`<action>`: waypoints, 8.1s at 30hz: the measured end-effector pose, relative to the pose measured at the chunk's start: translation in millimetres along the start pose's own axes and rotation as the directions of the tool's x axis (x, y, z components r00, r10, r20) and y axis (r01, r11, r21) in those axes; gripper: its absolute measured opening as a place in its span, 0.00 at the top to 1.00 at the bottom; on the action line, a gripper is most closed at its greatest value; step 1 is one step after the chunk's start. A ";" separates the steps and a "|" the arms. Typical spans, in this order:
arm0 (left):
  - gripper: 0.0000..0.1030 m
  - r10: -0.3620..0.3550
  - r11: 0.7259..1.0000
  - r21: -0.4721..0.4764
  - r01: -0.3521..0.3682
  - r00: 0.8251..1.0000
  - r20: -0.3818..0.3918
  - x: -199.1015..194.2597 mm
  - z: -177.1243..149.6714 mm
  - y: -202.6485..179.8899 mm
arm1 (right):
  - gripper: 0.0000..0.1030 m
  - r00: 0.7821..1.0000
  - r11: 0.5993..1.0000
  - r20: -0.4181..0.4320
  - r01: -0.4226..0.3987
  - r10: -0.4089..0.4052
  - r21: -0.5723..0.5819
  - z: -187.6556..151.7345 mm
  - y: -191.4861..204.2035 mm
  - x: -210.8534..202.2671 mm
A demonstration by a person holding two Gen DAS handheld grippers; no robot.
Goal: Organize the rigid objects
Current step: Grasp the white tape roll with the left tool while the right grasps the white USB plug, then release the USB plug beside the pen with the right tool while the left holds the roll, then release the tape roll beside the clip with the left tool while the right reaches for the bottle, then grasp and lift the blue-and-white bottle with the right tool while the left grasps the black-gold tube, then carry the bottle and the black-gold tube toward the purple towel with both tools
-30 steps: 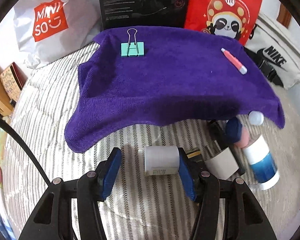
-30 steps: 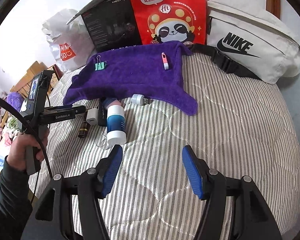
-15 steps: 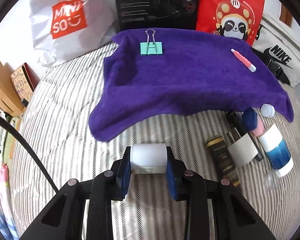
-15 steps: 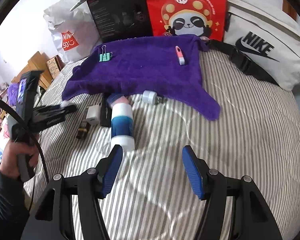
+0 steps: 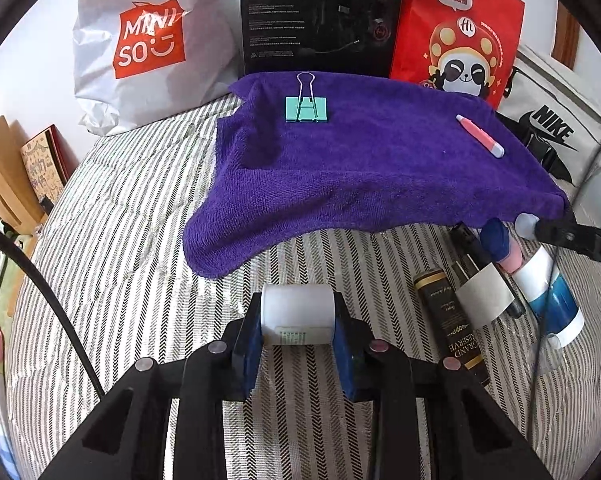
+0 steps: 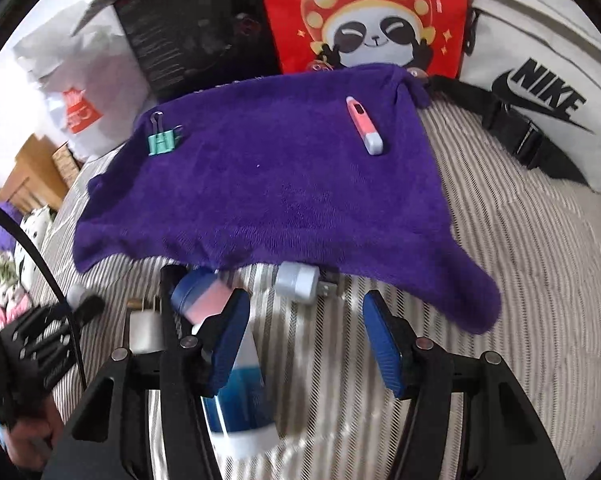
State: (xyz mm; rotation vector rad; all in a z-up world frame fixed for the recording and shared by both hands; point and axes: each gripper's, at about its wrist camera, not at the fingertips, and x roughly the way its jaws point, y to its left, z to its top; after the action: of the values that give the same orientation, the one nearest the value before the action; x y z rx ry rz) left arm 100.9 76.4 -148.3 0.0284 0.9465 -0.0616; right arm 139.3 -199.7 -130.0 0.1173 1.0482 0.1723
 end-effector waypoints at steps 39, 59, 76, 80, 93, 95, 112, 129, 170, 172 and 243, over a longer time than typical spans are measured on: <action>0.71 -0.130 0.989 -0.071 0.127 0.991 -0.033 -15.1 10.1 12.9 | 0.65 0.998 0.989 -0.024 0.062 -0.065 -0.133 -30.4 -31.0 -16.9; 0.71 -0.111 0.989 -0.094 0.111 0.994 0.005 -39.4 40.7 13.9 | 0.65 0.998 0.989 0.057 -0.001 0.010 -0.148 -0.8 -38.5 -50.4; 0.71 -0.139 0.982 -0.124 0.140 0.990 0.015 -25.4 48.4 26.0 | 0.65 1.000 0.986 0.023 0.016 -0.012 -0.166 72.2 -29.7 15.4; 0.71 -0.134 0.983 -0.123 0.135 0.991 0.015 -22.7 50.0 28.9 | 0.65 1.000 0.986 -0.010 0.027 -0.029 -0.165 75.8 -26.3 35.5; 0.71 -0.156 0.978 -0.138 0.159 0.987 0.029 -21.3 55.7 36.2 | 0.65 0.996 0.982 -0.021 0.081 -0.086 -0.170 84.8 -24.8 64.0; 0.71 -0.155 0.978 -0.138 0.157 0.988 0.026 -21.1 55.2 36.4 | 0.65 0.996 0.980 -0.019 0.084 -0.089 -0.179 83.9 -24.7 64.1; 0.71 -0.186 0.972 -0.133 0.192 0.981 0.050 -8.3 81.9 33.4 | 0.46 0.998 0.981 0.049 0.056 -0.047 -0.187 58.2 -28.8 -4.3; 0.71 -0.135 0.988 -0.069 0.139 0.989 0.056 45.6 116.2 3.4 | 0.43 0.996 0.996 0.079 -0.023 0.029 -0.085 -4.4 -54.9 -62.1; 0.49 -0.009 0.997 0.071 0.015 0.997 -0.081 83.5 135.1 -27.0 | 0.43 0.993 0.974 -0.037 -0.114 0.109 -0.197 -22.5 -6.5 -49.8; 0.49 -0.010 0.998 0.058 0.016 0.996 -0.090 75.9 131.1 -26.3 | 0.43 0.991 0.969 -0.051 -0.132 0.124 -0.211 -26.0 1.7 -46.6; 0.75 -0.134 0.956 0.244 0.166 0.981 -0.141 6.4 27.2 -67.0 | 0.64 0.999 0.992 0.017 0.030 -0.028 -0.123 -73.1 -44.9 -27.6</action>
State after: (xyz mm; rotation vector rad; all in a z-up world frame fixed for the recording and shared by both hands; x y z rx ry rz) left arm 122.3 8.0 -137.5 0.1998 1.0589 -0.3257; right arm 66.2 -248.1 -150.8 -0.0079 1.0213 0.2092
